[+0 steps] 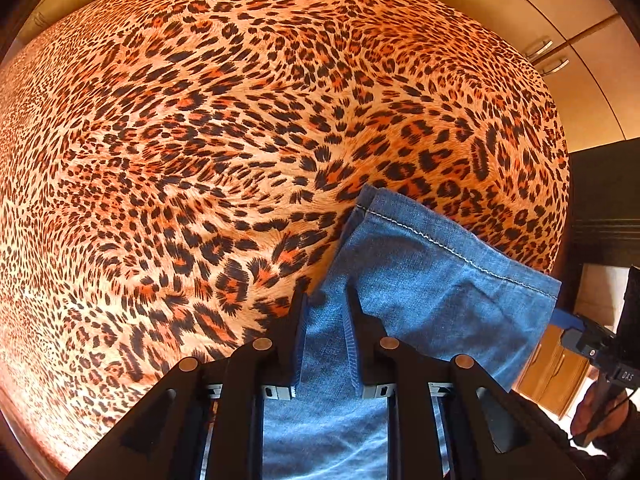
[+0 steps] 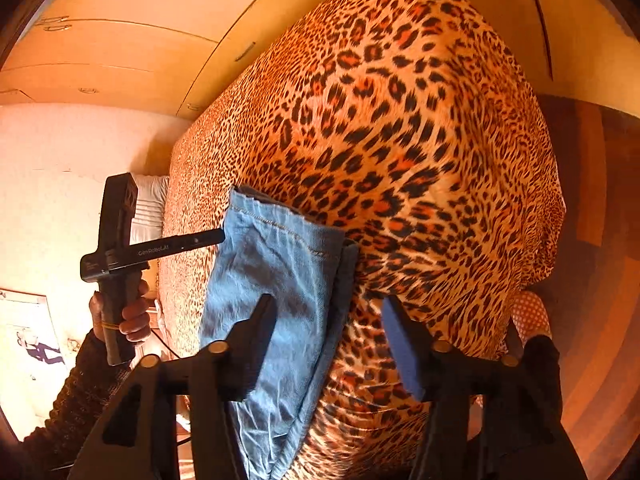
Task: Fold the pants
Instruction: 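Lower the folded jeans onto the bed with both tools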
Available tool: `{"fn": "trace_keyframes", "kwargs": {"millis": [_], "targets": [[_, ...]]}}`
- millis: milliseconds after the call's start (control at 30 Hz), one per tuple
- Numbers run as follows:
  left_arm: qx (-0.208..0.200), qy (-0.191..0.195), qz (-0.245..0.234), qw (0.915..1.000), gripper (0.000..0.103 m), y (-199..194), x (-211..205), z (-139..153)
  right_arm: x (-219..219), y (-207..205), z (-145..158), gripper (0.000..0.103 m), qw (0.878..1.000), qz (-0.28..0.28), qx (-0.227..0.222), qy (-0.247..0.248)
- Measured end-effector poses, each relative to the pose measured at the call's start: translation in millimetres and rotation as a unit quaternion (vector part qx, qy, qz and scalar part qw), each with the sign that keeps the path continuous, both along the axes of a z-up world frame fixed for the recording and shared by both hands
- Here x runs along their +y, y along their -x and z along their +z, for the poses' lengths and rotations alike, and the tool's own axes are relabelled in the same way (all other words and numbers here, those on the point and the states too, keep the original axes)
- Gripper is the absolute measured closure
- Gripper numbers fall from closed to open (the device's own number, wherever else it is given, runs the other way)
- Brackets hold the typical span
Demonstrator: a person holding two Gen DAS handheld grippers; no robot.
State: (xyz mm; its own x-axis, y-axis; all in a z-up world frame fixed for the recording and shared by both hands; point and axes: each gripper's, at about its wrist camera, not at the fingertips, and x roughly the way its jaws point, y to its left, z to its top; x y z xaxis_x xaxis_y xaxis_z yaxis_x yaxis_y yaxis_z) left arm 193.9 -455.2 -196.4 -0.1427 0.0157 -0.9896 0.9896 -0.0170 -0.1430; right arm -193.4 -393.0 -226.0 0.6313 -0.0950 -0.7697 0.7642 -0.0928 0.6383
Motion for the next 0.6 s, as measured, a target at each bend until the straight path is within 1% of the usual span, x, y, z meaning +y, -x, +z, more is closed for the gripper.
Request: {"fn": "trace_keyframes", "kwargs": {"millis": [33,100,167,233,267,300,333,367,400,433,467,500,533,600], "targets": [[-0.002,-0.001,0.002,1.0,0.071,-1,-2,-1,-4,0,0,0.044,1.0,-0.001,0.001,-0.001],[-0.006,0.005,0.0,1.0,0.063,-5,-9,-2,-6,3,-8,0.044,1.0,-0.006,-0.004,-0.002],[0.009,0.004,-0.002,0.9999,0.061,-10,-13,-3,-8,3,-15,0.043,1.0,-0.009,-0.011,0.007],[0.029,-0.009,0.001,0.9996,0.058,-15,-18,-8,-7,-7,-21,0.043,0.999,-0.003,-0.016,0.029],[0.031,-0.017,0.001,0.9994,0.058,-16,-20,-12,-7,-7,-20,0.044,0.999,0.001,-0.018,0.029],[0.035,-0.022,-0.002,0.9991,0.058,-15,-22,-15,-6,-6,-17,0.05,0.999,0.005,-0.028,0.035],[0.039,-0.025,-0.009,0.9989,0.058,-13,-24,-17,-6,-7,-13,0.052,0.998,0.009,-0.035,0.045],[0.037,-0.027,-0.018,0.9988,0.057,-10,-26,-20,-6,-9,-9,0.052,0.998,0.014,-0.03,0.056],[0.03,-0.028,-0.031,0.9987,0.054,-5,-28,-23,-8,-12,-10,0.049,0.998,0.022,-0.018,0.061],[0.025,-0.028,-0.046,0.9982,0.049,0,-30,-25,-9,-16,-13,0.049,0.998,0.029,-0.01,0.05],[0.021,-0.024,-0.062,0.9976,0.045,6,-32,-25,-10,-17,-15,0.049,0.999,0.025,-0.015,0.044],[0.019,-0.02,-0.077,0.9967,0.04,11,-32,-25,-11,-16,-15,0.049,0.998,0.016,-0.022,0.052],[0.016,-0.019,-0.091,0.9956,0.037,16,-33,-25,-13,-18,-17,0.049,0.998,0.018,-0.026,0.048],[0.013,-0.021,-0.114,0.9932,0.033,28,-33,-28,-15,-24,-17,0.049,0.998,0.027,-0.04,0.044]]}}
